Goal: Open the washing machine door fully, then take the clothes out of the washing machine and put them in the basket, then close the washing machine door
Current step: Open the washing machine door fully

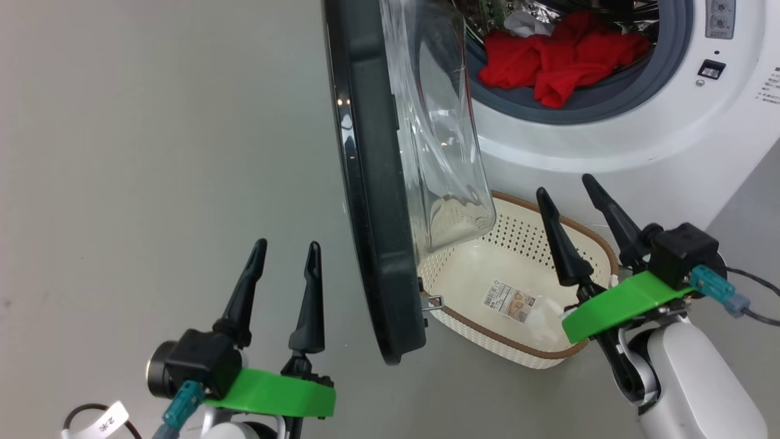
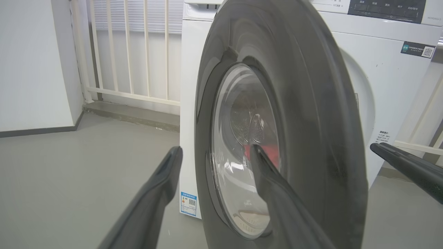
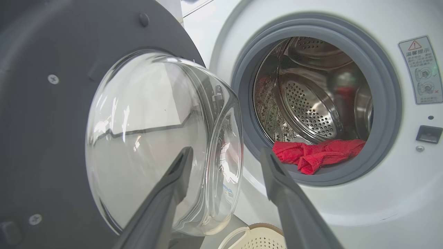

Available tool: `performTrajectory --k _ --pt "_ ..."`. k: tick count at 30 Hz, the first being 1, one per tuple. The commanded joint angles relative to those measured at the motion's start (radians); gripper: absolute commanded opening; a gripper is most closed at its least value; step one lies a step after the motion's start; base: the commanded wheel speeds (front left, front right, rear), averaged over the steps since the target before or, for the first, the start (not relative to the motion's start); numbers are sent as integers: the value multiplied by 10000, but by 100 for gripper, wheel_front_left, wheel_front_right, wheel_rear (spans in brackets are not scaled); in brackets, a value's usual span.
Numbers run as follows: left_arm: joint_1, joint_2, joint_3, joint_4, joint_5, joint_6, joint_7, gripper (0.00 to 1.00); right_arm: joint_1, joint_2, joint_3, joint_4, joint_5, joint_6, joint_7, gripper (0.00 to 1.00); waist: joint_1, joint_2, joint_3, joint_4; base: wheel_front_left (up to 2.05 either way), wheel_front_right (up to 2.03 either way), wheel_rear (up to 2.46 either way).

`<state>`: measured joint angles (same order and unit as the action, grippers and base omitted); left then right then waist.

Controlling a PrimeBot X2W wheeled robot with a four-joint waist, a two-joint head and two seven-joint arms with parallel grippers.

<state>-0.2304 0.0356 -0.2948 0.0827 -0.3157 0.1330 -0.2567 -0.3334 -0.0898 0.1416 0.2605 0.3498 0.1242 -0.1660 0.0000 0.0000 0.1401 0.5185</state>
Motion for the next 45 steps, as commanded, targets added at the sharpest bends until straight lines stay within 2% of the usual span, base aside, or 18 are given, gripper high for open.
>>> performTrajectory --k 1,8,19,38,39,41,45 --pt "-33 146 375 -336 156 62 -51 100 120 181 13 -373 -402 65 -191 100 0 0 13 -27 0 0 0" --pt "64 146 394 -416 197 104 -51 100 886 385 -314 -711 -1048 65 -589 100 0 0 1 -128 0 0 0" --pt "159 146 434 -378 271 124 -51 100 1796 394 -107 -993 -1088 65 -872 100 0 0 -84 -205 0 0 0" --pt "179 146 446 76 263 50 -51 100 2114 395 109 -1019 -1015 65 -910 100 0 0 -229 -229 0 0 0" --pt "172 146 440 99 262 40 -51 60 2122 395 118 -1015 -1001 65 -910 100 0 0 -238 -227 0 0 0" --pt "152 146 421 102 244 11 -51 0 2137 395 127 -1003 -971 65 -911 100 0 0 -251 -225 0 0 0" --pt "47 146 402 -240 259 -6 -51 0 2153 396 103 -989 -927 65 -914 100 0 0 -264 -230 0 0 0"
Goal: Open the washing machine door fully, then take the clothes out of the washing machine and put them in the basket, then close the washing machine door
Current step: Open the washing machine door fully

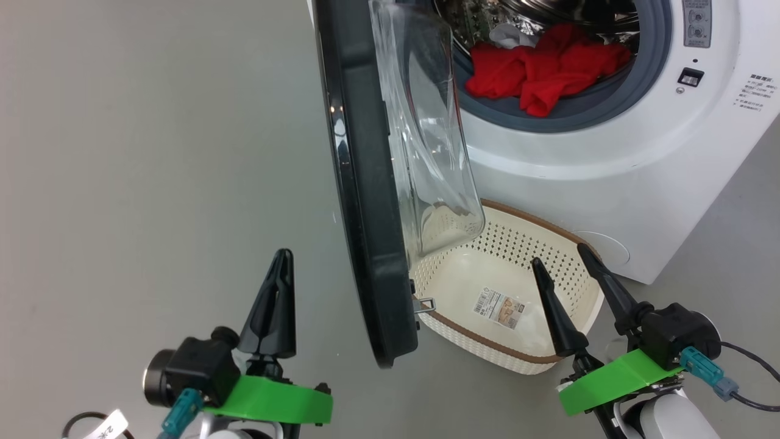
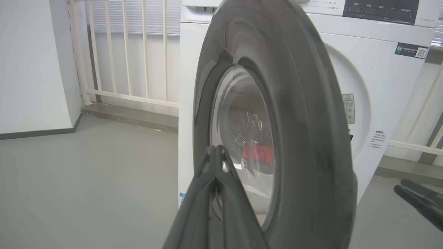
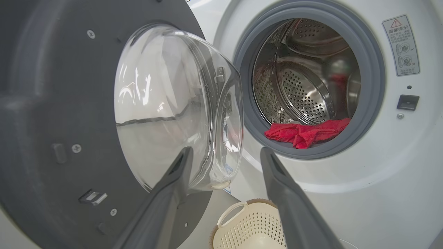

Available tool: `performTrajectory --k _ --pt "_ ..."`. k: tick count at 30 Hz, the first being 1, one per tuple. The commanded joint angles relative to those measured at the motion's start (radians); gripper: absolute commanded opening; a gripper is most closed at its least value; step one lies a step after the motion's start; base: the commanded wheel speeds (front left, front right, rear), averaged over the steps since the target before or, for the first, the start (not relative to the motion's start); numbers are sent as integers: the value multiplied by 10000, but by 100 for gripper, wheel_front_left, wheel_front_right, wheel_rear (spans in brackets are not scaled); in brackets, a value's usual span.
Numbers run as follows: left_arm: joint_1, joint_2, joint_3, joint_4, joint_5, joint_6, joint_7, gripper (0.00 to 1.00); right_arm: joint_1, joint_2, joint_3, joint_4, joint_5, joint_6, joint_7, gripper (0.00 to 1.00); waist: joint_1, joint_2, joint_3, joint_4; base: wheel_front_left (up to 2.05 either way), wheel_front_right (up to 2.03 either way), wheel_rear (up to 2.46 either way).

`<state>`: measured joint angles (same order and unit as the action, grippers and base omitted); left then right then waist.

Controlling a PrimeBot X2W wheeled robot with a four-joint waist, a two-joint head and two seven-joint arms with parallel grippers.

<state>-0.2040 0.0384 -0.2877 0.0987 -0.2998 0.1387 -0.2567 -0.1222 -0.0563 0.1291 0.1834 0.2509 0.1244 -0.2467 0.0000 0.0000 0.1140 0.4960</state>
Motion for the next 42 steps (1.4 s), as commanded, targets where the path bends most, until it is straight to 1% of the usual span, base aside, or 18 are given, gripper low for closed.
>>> performTrajectory --k 1,7,8,11,15,21,22,24,31,38,42 --pt "-250 118 328 -549 130 -59 -51 0 41 60 219 -214 69 63 -108 100 0 0 -2 -8 0 0 0" --pt "-466 118 227 -1615 593 -89 -51 0 -20 60 217 -200 85 63 -113 100 0 0 38 -91 0 0 0" --pt "-563 119 182 -2049 750 -113 -51 0 -46 60 214 -206 87 63 -114 100 0 0 59 -117 0 0 0" --pt "-636 119 88 -2433 811 -174 -51 0 -71 60 203 -205 94 63 -115 100 0 0 78 -141 0 0 0" --pt "-832 127 -278 -3059 913 -350 69 0 -94 60 189 -198 104 63 -115 100 0 0 100 -187 0 0 0" --pt "-1082 126 -1022 -3745 1043 -601 708 0 -119 60 163 -197 115 63 -116 100 0 0 117 -260 0 0 0" --pt "-1076 126 -1310 -3746 976 -702 1135 0 -134 60 163 -188 133 63 -117 100 0 0 121 -292 0 0 0" --pt "-1036 125 -1519 -3679 875 -726 1612 0 -154 60 180 -183 153 63 -117 100 0 0 137 -327 0 0 0" --pt "-850 140 -1856 -3118 786 -551 2915 0 -229 60 196 -149 243 63 -124 100 0 0 220 -400 0 0 0" --pt "-728 136 -2058 -2380 645 -359 3548 0 -274 60 191 -122 279 63 -130 100 0 0 286 -446 0 0 0" --pt "-741 144 -2011 -2026 722 -137 3689 0 -323 60 228 -105 309 63 -133 100 0 0 322 -487 0 0 0"
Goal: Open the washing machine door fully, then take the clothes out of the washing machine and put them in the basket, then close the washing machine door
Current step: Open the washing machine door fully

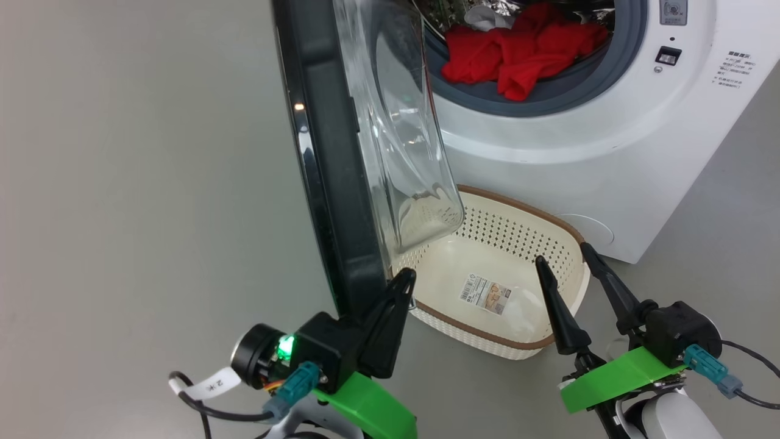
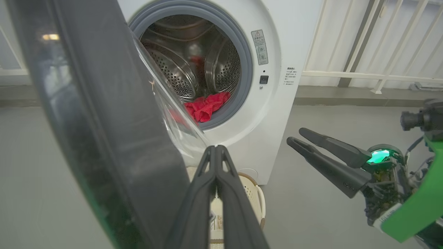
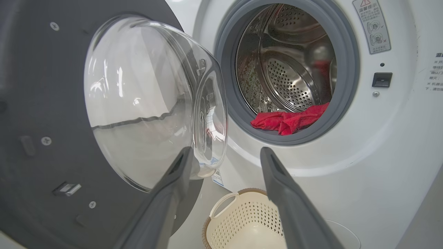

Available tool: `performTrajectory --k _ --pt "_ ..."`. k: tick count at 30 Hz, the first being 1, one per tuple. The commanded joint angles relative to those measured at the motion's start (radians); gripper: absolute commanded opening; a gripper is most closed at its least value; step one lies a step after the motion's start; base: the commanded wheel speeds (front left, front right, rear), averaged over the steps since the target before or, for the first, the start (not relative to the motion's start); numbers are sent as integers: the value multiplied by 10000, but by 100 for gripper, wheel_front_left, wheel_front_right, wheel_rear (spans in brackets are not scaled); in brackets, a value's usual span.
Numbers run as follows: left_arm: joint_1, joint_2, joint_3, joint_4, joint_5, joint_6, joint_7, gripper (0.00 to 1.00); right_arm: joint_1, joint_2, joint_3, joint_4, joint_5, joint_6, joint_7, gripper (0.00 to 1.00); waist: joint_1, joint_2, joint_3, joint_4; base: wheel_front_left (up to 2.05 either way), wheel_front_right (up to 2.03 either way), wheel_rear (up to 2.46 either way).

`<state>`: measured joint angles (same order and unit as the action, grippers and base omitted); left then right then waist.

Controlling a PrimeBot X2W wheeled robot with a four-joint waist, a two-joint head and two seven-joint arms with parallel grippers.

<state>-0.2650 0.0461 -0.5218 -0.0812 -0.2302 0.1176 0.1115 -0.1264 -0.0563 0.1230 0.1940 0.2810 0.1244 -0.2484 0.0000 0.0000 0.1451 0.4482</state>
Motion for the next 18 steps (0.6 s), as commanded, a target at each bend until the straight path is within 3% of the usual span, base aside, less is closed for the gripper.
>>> performTrajectory --k 1,18 --pt "-140 68 367 -172 31 123 -11 0 -291 60 293 -208 12 63 -116 100 0 0 22 -16 0 0 0" --pt "213 316 981 37 75 910 -258 0 -219 60 283 -132 74 63 -122 100 0 0 -112 107 0 0 0"
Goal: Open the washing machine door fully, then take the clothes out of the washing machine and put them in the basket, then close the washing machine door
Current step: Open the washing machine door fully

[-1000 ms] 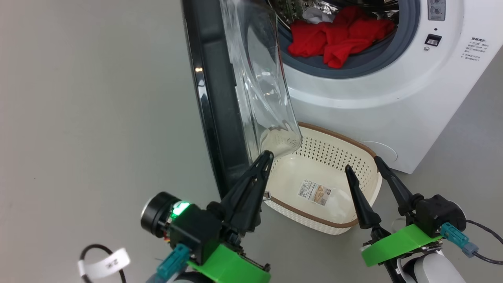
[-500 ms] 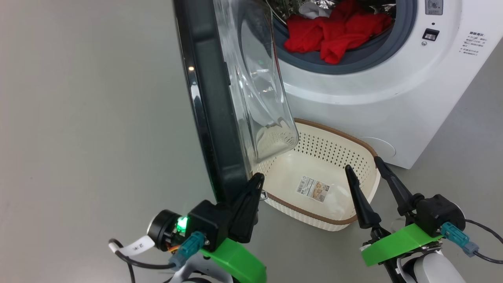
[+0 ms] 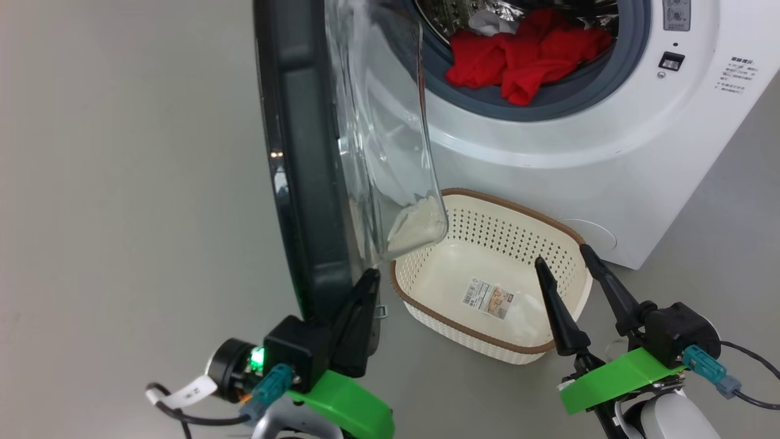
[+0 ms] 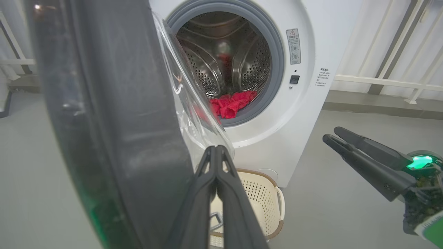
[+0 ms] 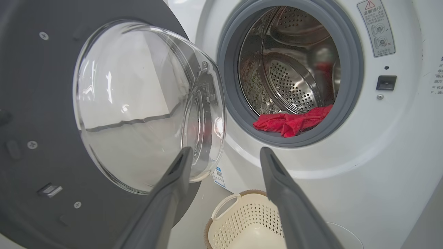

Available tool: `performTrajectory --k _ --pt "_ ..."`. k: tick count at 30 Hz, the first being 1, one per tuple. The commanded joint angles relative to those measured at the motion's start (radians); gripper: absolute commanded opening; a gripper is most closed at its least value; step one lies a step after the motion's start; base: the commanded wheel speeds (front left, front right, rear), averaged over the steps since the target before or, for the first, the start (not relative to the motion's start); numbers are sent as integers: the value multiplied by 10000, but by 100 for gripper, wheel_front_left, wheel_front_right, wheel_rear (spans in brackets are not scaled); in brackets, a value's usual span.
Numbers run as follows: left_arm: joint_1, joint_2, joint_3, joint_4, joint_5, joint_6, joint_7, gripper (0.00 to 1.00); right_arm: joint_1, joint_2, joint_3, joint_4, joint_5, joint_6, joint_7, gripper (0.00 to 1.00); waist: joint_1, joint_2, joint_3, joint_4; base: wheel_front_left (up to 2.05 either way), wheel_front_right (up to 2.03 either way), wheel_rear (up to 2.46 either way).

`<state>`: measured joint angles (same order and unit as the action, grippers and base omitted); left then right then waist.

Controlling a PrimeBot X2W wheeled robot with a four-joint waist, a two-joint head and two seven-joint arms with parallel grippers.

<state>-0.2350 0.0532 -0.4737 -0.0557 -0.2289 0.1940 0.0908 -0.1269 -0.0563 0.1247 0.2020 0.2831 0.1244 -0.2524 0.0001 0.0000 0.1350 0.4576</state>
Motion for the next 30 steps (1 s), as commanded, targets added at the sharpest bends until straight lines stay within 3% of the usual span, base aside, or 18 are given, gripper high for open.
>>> performTrajectory --k 1,14,30 --pt "-10 267 557 -257 41 208 -58 0 -195 60 293 -206 61 63 -82 100 -1 0 -36 37 0 0 0" --pt "691 787 1465 -297 -107 890 -210 0 -25 61 486 -131 160 63 -85 100 -1 0 -263 422 0 0 0" --pt "358 1248 2837 1021 -528 1357 -1198 0 14 61 534 -211 3 63 47 100 -1 0 -157 355 0 0 0"
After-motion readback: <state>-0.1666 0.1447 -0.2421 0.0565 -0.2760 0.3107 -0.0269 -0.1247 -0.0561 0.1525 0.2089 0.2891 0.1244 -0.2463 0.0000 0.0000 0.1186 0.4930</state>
